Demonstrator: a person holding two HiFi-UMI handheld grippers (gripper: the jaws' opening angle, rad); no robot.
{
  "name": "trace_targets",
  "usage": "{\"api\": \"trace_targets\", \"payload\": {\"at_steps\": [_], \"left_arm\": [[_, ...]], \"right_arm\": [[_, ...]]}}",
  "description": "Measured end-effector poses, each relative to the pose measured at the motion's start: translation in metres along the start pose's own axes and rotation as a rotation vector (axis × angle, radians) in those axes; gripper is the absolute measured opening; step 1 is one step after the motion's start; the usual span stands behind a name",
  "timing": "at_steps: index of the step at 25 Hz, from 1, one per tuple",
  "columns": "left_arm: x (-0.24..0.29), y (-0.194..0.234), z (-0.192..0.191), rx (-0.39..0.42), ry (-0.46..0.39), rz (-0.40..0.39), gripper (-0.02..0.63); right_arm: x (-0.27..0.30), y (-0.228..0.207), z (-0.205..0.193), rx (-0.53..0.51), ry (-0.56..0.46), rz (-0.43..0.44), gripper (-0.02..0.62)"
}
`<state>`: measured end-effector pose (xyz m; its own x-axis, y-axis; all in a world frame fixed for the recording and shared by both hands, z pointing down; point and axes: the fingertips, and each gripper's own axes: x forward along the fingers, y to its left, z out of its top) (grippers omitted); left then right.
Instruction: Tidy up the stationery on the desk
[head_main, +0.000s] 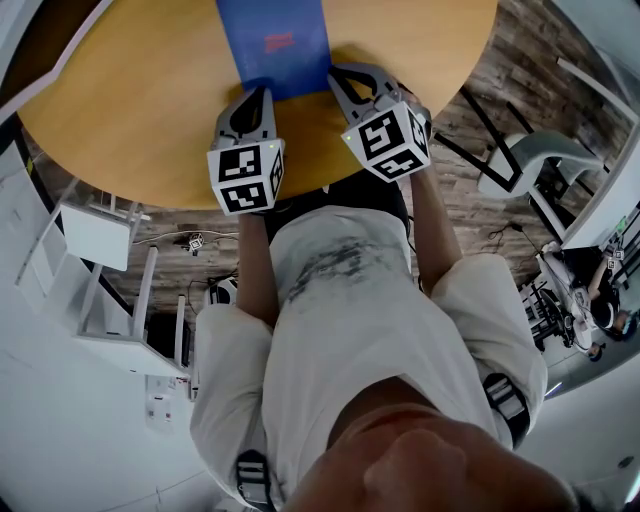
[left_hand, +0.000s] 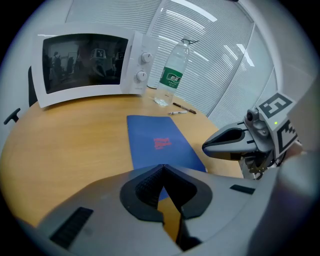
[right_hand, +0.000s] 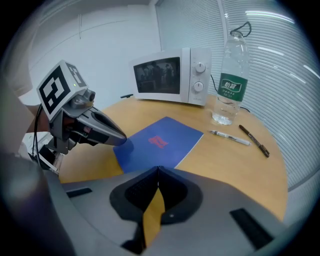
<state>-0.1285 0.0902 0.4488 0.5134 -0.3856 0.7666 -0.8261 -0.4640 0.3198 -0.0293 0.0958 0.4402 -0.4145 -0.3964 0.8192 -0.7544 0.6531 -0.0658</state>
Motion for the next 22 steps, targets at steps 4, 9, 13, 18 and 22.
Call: {"api": "trace_targets", "payload": {"at_steps": [4, 9, 13, 18, 22], "left_arm": [[0.007, -0.017, 0.018, -0.013, -0.039, -0.021, 0.008], [0.017, -0.04, 0.036, -0.048, -0.086, -0.041, 0.008], [0.026, -0.055, 0.048, -0.067, -0.124, -0.054, 0.008], [0.04, -0.07, 0.068, -0.084, -0.17, -0.053, 0.008], [0.05, -0.078, 0.083, -0.092, -0.194, -0.042, 0.008]], "right_arm": [[-0.005, -0.029, 0.008, -0.029, -0.005, -0.015, 0.063], [-0.008, -0.057, 0.01, -0.083, -0.004, -0.004, 0.063], [-0.006, -0.075, 0.01, -0.136, 0.004, 0.014, 0.066], [-0.007, -0.102, 0.016, -0.194, 0.004, 0.029, 0.11], [-0.008, -0.129, 0.024, -0.234, -0.014, 0.024, 0.12]]}}
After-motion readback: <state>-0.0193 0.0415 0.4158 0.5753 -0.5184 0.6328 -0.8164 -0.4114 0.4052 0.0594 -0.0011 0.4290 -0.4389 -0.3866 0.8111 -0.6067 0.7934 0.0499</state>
